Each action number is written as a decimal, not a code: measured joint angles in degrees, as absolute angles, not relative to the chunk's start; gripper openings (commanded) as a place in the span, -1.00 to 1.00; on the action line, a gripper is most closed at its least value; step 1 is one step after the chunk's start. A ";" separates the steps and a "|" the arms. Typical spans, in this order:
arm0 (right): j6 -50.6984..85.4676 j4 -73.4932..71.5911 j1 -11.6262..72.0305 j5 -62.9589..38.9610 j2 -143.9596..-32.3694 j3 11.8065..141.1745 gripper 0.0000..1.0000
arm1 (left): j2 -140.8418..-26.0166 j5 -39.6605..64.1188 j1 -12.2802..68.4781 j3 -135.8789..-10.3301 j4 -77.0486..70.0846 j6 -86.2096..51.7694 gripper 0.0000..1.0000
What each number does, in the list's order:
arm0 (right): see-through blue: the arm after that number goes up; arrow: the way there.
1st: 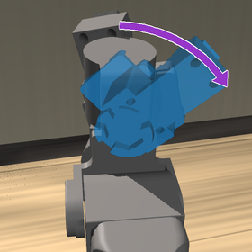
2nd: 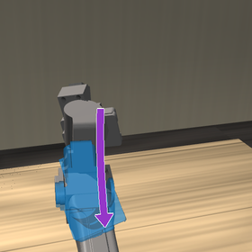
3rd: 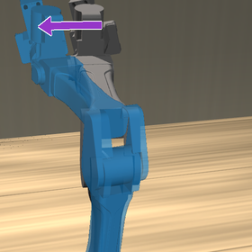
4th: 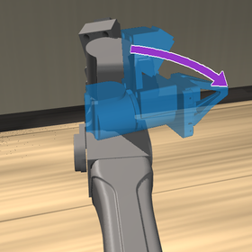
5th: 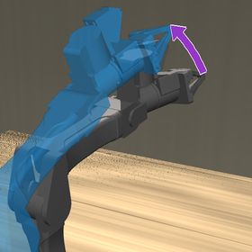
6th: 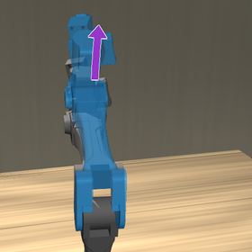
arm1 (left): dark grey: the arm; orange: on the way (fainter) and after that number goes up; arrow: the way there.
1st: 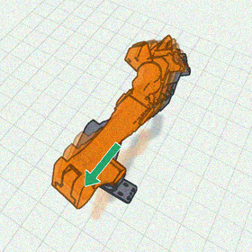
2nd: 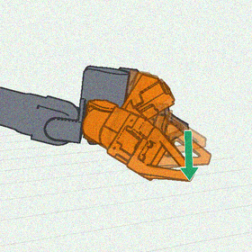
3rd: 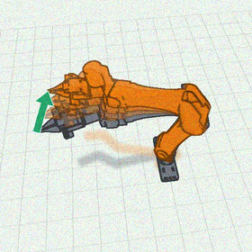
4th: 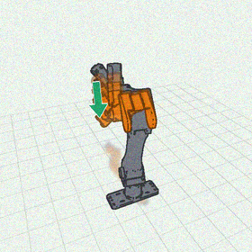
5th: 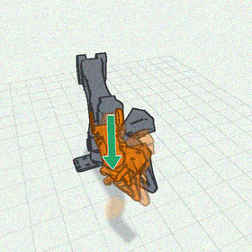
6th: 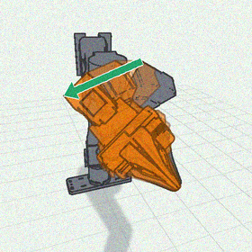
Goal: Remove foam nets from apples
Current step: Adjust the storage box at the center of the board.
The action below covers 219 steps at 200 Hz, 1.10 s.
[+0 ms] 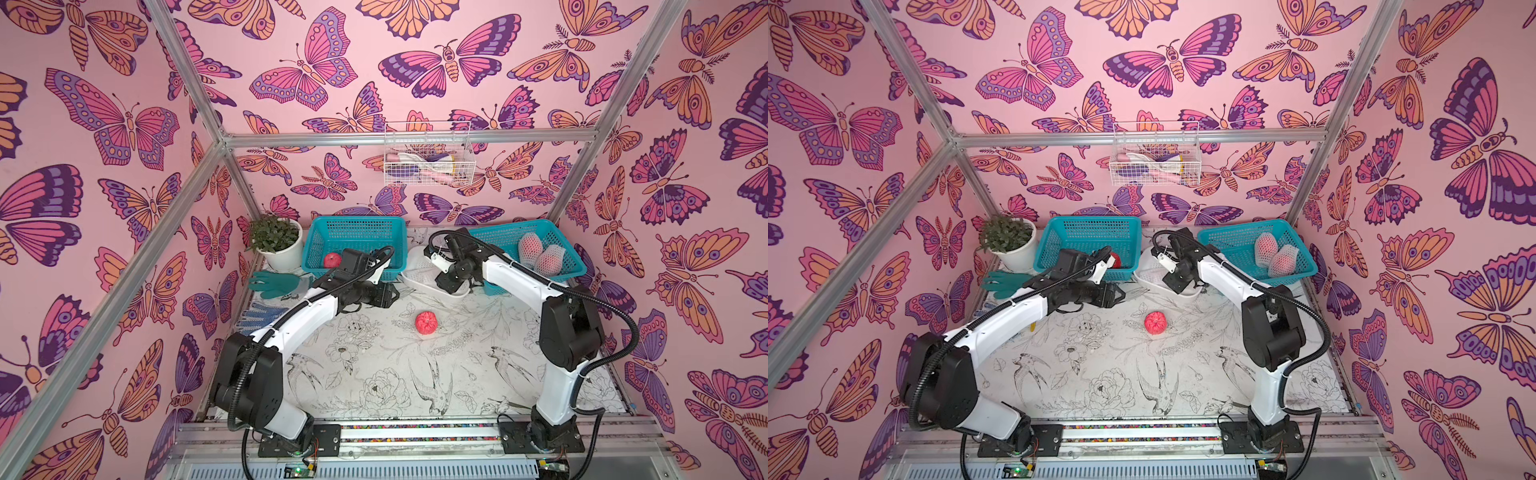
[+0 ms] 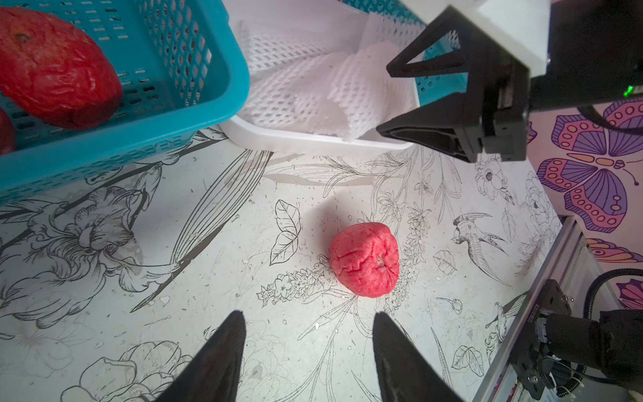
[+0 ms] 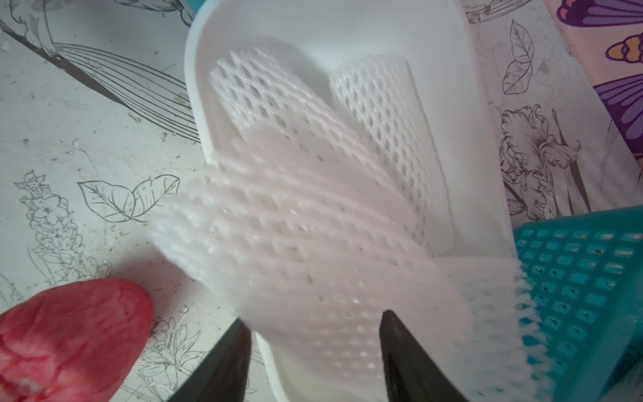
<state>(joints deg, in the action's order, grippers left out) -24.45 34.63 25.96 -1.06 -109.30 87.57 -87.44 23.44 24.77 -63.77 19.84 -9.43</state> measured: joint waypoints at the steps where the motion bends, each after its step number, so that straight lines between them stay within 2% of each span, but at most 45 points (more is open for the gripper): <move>1: -24.12 34.63 25.96 -1.04 -109.30 87.57 -0.21 | -87.44 23.49 24.77 -63.77 19.84 -9.47 0.19; 61: -20.97 34.20 25.96 0.01 -112.20 87.70 -0.63 | -87.44 24.01 25.71 -63.77 19.84 -9.45 0.17; 108: -19.40 34.39 25.96 -0.05 -114.96 88.44 -0.70 | -87.44 24.01 26.87 -63.77 19.97 -9.45 0.21; 125: -19.29 35.05 25.96 -0.05 -114.98 88.86 -0.64 | -87.44 23.92 27.49 -63.77 20.23 -9.30 0.32; 153: -19.11 35.99 25.96 0.01 -114.98 90.67 -0.34 | -87.44 22.76 29.39 -63.81 21.54 -8.86 0.39; 219: -19.33 37.71 25.96 0.51 -112.46 91.05 -0.07 | -87.44 20.01 32.62 -64.31 23.31 -7.49 0.46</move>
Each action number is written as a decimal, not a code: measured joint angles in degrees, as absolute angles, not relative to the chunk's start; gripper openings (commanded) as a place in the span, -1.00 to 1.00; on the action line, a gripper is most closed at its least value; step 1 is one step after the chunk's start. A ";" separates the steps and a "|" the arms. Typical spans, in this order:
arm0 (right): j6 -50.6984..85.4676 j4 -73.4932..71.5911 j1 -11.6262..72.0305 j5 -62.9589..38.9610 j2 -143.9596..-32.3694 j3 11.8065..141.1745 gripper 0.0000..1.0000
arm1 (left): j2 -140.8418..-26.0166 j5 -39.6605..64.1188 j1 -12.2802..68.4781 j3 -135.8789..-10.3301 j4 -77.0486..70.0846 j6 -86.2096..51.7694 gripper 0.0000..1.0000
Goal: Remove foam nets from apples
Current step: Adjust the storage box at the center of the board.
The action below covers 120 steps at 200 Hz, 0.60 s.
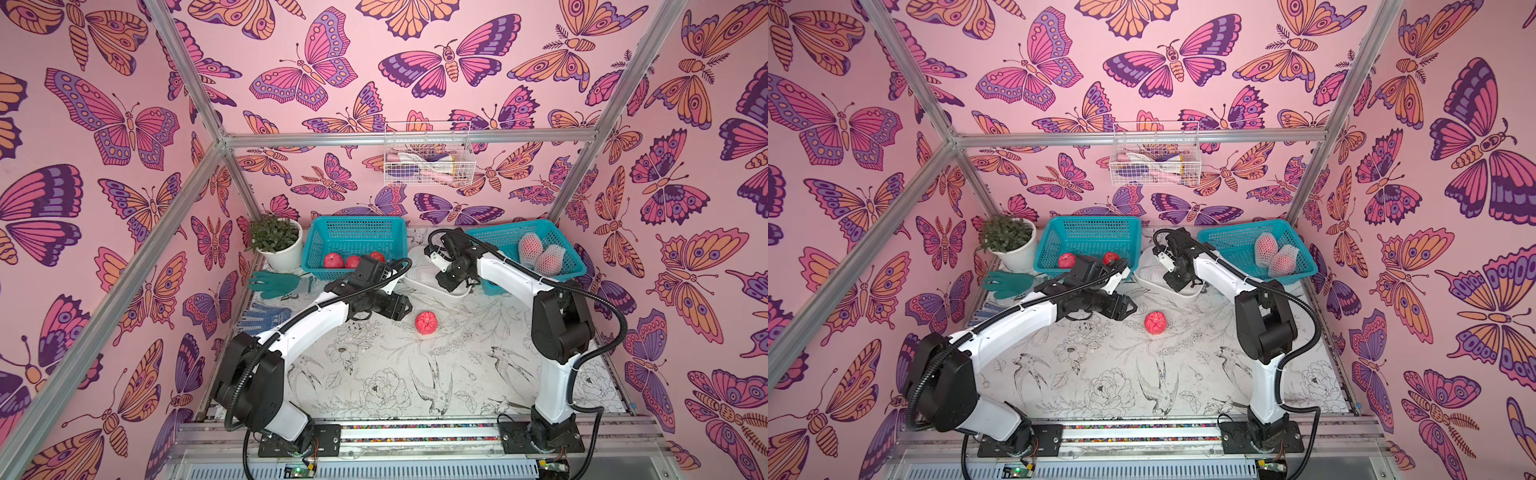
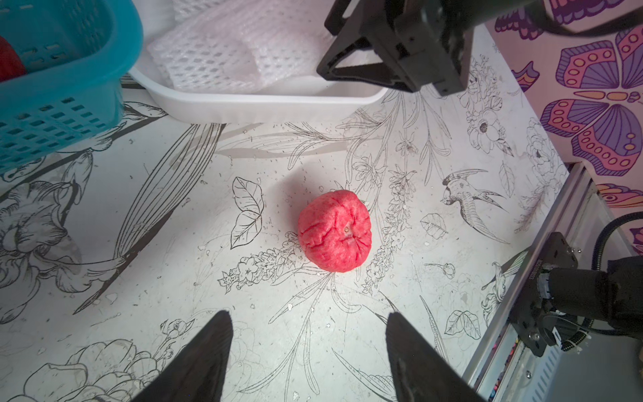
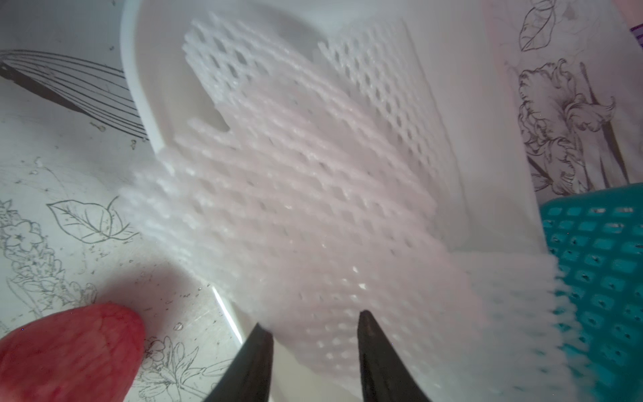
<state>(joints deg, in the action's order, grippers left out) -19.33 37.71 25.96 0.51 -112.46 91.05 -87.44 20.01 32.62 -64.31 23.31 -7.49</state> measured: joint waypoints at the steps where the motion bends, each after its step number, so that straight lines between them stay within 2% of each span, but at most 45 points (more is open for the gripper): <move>1: -19.31 37.71 25.96 0.51 -112.38 91.00 -0.07 | -87.44 19.94 32.67 -64.34 23.33 -7.46 0.47; 120: -18.20 38.89 25.96 -0.25 -107.28 85.47 0.00 | -86.59 17.04 36.03 -64.31 25.58 -6.39 0.49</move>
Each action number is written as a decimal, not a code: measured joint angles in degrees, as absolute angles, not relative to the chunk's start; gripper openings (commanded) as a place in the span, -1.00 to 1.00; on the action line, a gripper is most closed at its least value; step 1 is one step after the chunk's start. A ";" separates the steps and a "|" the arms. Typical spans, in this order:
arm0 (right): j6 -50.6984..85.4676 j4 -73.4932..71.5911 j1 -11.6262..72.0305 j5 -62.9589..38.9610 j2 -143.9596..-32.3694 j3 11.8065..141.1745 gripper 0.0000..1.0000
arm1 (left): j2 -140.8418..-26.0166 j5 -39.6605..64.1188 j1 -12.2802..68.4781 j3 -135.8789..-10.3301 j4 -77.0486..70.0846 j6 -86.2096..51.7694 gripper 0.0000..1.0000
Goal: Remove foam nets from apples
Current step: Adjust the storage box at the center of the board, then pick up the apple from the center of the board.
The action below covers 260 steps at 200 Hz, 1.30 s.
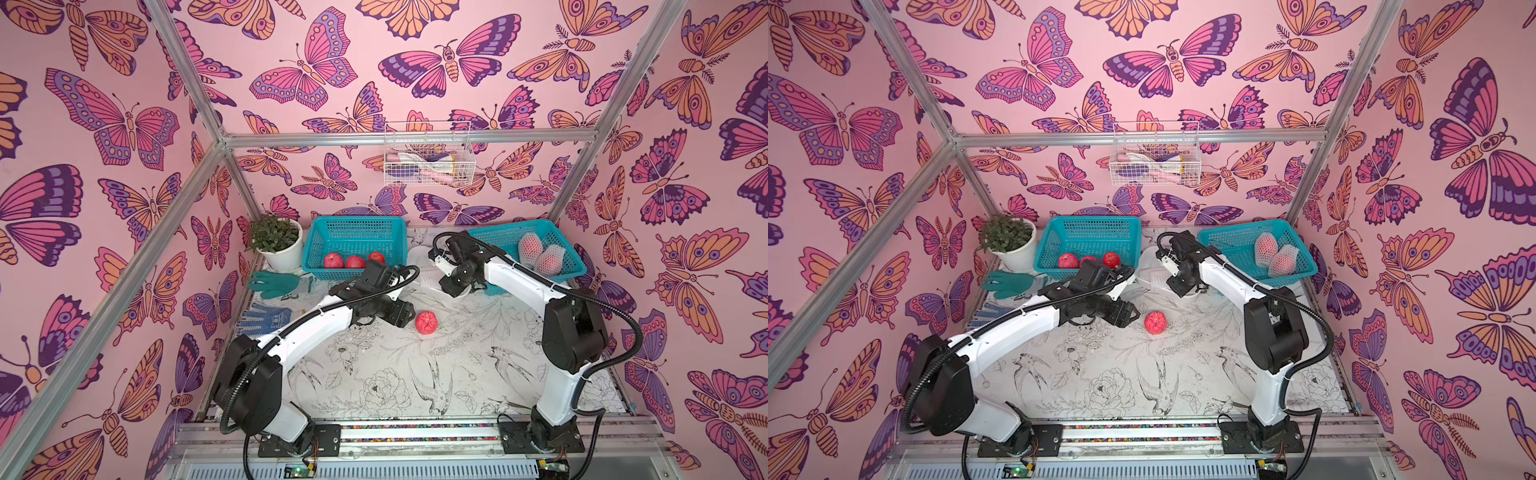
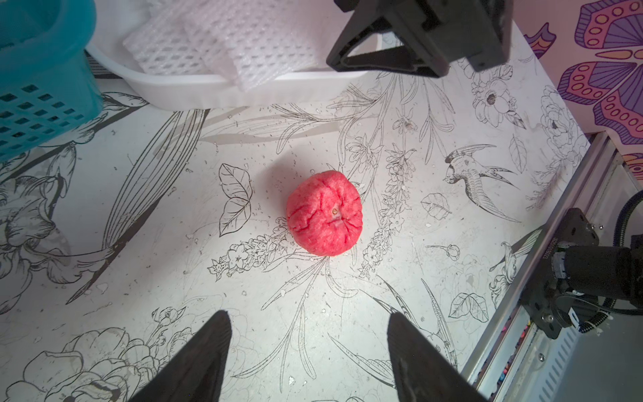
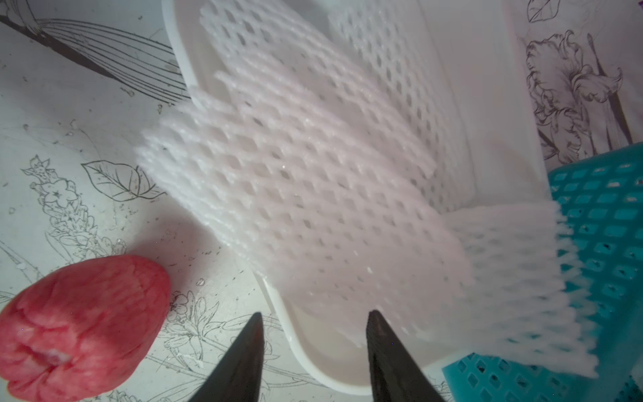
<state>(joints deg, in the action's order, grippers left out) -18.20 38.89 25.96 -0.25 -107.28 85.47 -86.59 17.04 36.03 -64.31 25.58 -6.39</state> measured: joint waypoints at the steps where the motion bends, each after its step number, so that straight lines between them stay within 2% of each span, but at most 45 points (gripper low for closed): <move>1: -18.13 38.89 25.96 -0.25 -107.24 85.43 0.01 | -86.59 17.02 36.07 -64.31 25.58 -6.39 0.49; 69: -12.32 37.01 25.80 3.68 -98.61 84.73 0.41 | -91.37 15.25 40.66 -67.51 27.66 -3.03 0.62; 84: -10.31 36.60 25.12 5.67 -96.51 84.40 0.44 | -93.56 14.83 41.74 -68.97 28.21 -1.96 0.73; 89: -9.52 36.56 24.69 6.35 -95.85 84.20 0.45 | -94.28 14.63 42.06 -69.45 28.45 -1.61 0.95; 93: -8.97 36.56 24.40 6.74 -95.42 84.03 0.45 | -94.74 14.41 42.22 -69.73 28.51 -1.45 1.00; 150: -2.70 35.64 19.70 11.84 -88.92 75.18 0.48 | -101.34 12.29 43.86 -73.12 29.19 1.72 1.00; 231: -0.54 34.76 18.46 13.04 -86.02 72.71 0.52 | -109.23 8.84 45.47 -78.52 30.30 5.58 0.96; 260: -0.21 34.65 18.39 13.04 -86.02 72.69 0.52 | -112.29 7.16 46.22 -80.84 31.09 6.87 0.84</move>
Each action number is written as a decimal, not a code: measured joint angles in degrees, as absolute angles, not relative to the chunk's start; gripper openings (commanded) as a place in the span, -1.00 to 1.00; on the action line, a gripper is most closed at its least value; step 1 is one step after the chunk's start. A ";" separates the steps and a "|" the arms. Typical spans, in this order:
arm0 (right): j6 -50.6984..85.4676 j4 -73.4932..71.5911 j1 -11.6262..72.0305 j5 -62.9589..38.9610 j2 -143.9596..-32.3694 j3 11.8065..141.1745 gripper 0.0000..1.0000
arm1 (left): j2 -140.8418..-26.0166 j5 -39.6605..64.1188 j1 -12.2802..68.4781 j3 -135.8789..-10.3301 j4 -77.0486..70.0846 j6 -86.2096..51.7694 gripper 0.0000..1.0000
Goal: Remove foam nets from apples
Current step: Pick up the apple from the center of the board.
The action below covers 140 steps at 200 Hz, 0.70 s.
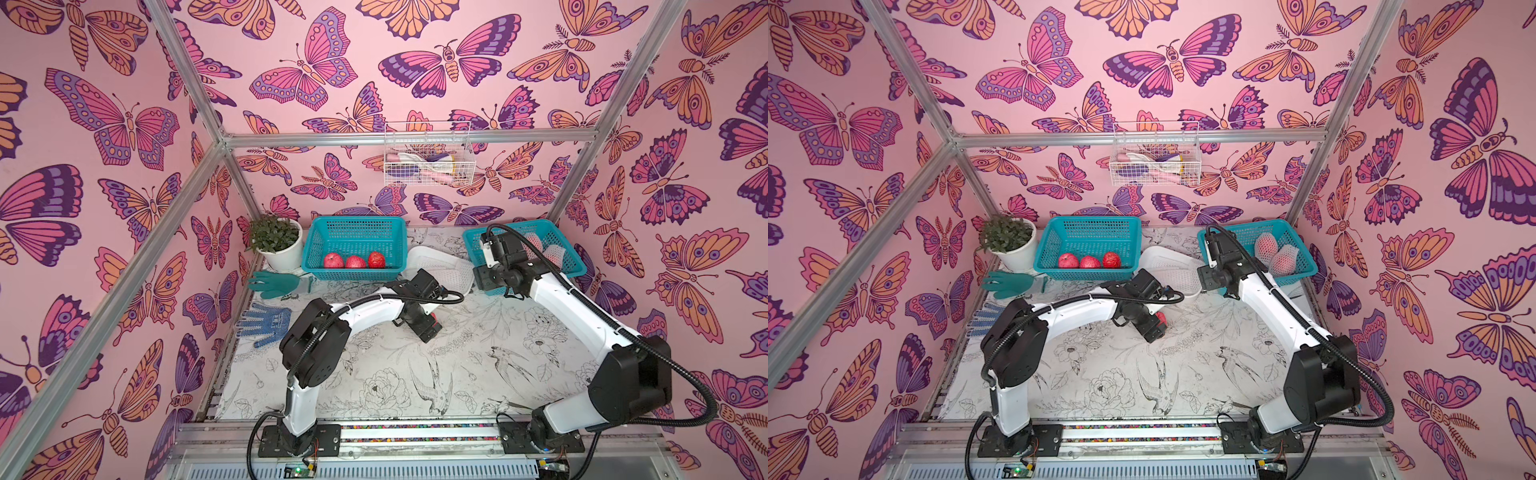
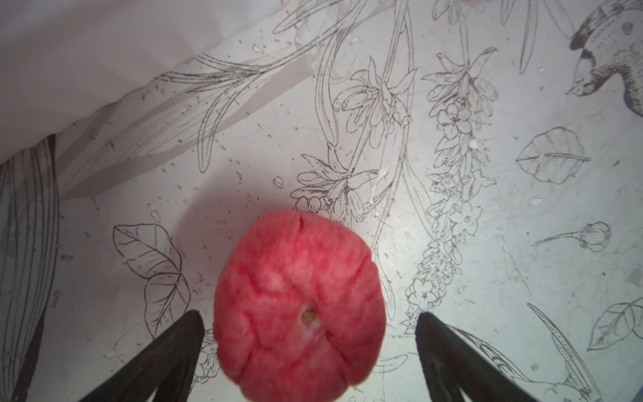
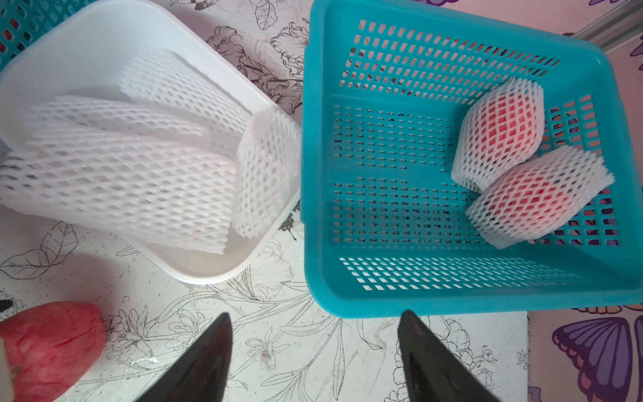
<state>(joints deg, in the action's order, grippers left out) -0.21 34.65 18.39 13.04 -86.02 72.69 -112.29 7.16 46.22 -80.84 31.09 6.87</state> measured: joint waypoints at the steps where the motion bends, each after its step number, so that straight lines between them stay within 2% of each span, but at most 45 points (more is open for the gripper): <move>1: -0.21 34.63 18.39 13.04 -86.02 72.69 0.52 | -112.36 7.11 46.22 -80.88 31.14 6.87 0.84; 53: -0.19 34.22 18.39 12.99 -86.08 72.69 0.52 | -114.96 5.30 46.54 -84.07 31.79 8.49 0.61; 120: -0.19 33.85 18.39 12.78 -86.37 72.69 0.51 | -115.42 4.91 46.54 -84.53 32.75 9.61 0.17; 140: -0.19 33.80 18.39 12.78 -86.37 72.69 0.51 | -115.15 4.82 46.54 -84.53 33.39 9.65 0.10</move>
<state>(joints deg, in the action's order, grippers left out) -0.19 33.80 18.39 12.78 -86.37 72.69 -115.15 4.82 46.54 -84.53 33.39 9.65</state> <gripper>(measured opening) 0.759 0.663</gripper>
